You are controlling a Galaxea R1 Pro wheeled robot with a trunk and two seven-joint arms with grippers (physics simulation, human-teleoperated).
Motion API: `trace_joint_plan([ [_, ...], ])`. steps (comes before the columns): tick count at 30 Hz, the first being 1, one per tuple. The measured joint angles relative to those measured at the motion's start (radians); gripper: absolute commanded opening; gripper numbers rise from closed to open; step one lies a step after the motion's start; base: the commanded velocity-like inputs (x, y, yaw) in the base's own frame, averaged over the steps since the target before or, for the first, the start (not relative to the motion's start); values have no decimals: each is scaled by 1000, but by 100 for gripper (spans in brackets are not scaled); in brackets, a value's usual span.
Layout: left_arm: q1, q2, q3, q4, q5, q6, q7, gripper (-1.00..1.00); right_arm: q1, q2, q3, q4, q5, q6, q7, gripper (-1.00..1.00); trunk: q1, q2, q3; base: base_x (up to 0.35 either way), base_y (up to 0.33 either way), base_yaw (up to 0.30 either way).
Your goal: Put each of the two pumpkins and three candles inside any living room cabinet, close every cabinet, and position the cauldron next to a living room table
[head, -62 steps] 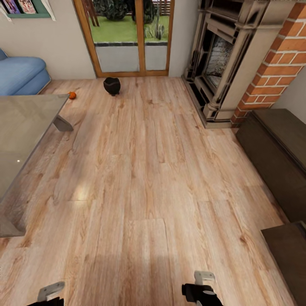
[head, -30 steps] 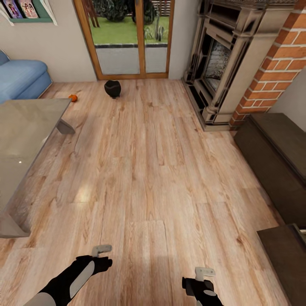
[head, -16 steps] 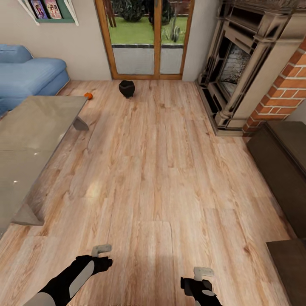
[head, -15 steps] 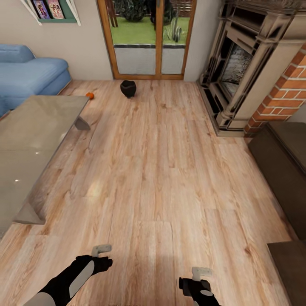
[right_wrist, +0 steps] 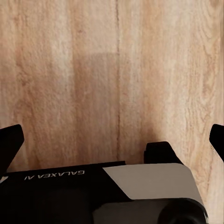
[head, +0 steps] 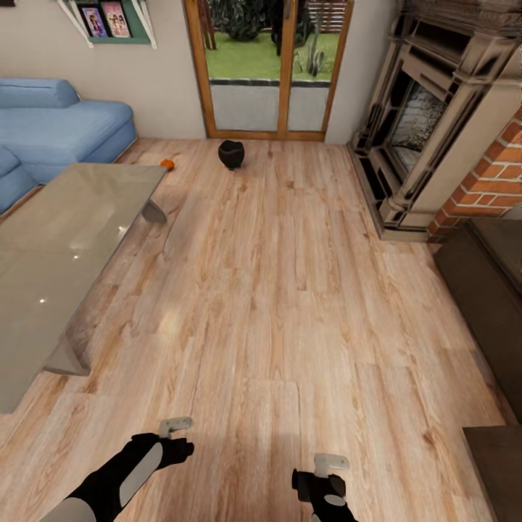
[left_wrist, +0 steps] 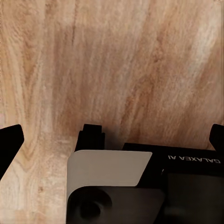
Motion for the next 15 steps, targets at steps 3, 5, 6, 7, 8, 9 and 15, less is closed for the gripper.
trace_joint_plan([
  [3,0,0,-1,-2,0,4,0,100,0,0,0,0,1,-11,-3,100,-11,21,13,0,0,0],
  [5,0,0,-1,-3,0,18,0,100,0,0,0,0,1,-14,-3,100,-15,28,16,0,0,0],
  [6,0,0,-1,-3,0,20,0,100,0,0,0,0,1,-15,-3,100,-15,28,17,0,0,0],
  [7,0,0,-1,-3,0,20,0,100,0,0,0,0,1,-16,-3,100,-15,28,17,0,0,0],
  [8,0,0,-1,-4,1,21,0,100,0,0,0,0,1,-16,-4,100,-15,28,17,0,0,0],
  [9,0,0,-1,-4,1,21,-1,100,0,0,0,0,1,-16,-4,100,-15,28,17,0,0,0],
  [15,0,0,-1,-9,2,22,-1,100,0,0,1,-2,4,-24,-6,100,-15,28,22,3,0,0],
])
